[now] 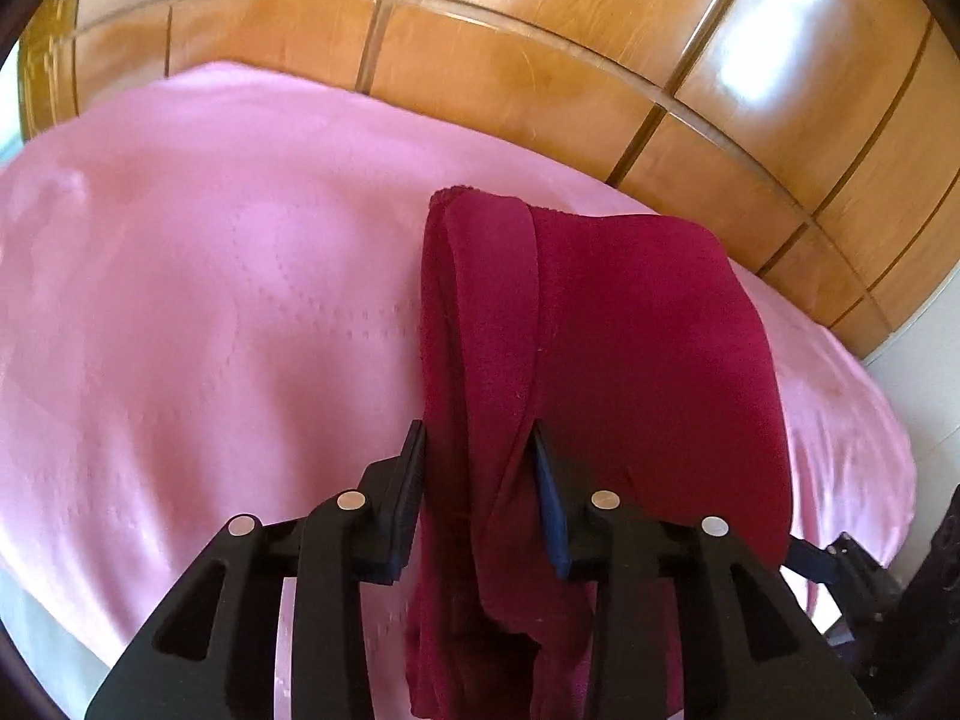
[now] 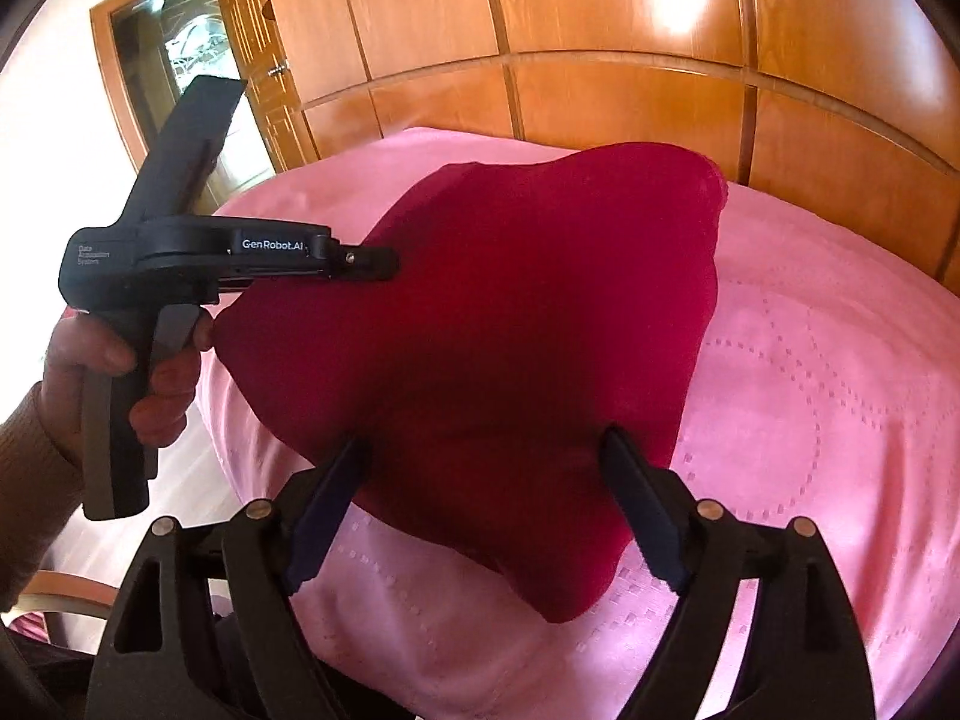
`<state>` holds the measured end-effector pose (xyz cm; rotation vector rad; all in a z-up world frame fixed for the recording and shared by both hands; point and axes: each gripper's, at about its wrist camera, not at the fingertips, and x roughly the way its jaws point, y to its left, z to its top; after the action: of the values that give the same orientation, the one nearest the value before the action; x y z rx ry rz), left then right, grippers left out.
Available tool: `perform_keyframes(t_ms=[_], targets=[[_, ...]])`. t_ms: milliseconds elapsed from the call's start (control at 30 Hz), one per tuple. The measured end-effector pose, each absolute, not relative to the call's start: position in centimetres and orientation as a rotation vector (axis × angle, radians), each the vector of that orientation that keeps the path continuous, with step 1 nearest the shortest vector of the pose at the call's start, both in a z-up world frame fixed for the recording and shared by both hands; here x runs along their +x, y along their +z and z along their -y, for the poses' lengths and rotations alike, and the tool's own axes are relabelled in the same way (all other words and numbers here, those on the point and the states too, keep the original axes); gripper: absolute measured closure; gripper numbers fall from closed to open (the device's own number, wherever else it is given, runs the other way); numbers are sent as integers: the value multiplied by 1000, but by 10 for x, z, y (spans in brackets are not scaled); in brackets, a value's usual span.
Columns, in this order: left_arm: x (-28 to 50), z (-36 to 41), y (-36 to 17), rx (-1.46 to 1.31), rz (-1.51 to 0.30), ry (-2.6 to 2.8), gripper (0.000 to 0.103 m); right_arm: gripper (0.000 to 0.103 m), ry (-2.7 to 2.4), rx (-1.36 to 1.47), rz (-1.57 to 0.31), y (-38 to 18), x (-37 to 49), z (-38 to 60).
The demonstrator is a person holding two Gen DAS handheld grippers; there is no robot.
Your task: Fold small clothes
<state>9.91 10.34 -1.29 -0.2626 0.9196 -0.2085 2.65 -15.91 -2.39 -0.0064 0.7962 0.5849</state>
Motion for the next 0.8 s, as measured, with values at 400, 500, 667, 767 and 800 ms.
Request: perform_keyframes(t_ms=[400,500,667,767,800], targets=[[79,-99,-10,-226,-876,-141,55,20,610,244,-738,27,100,194],[82,-104,-15,-257,-878,-160,55,21,570,233,-775,17,134,180],[79,-108,-27,-285,-874,-198,61,19,454,208,-948,-41,185,172],[82,-113,-31,-335,-878,-229,61,18,472,296,-945,-49,189,186],[83,-114,-32,-356,-881,-241,60,17,473,305,-935,-47,187,189]])
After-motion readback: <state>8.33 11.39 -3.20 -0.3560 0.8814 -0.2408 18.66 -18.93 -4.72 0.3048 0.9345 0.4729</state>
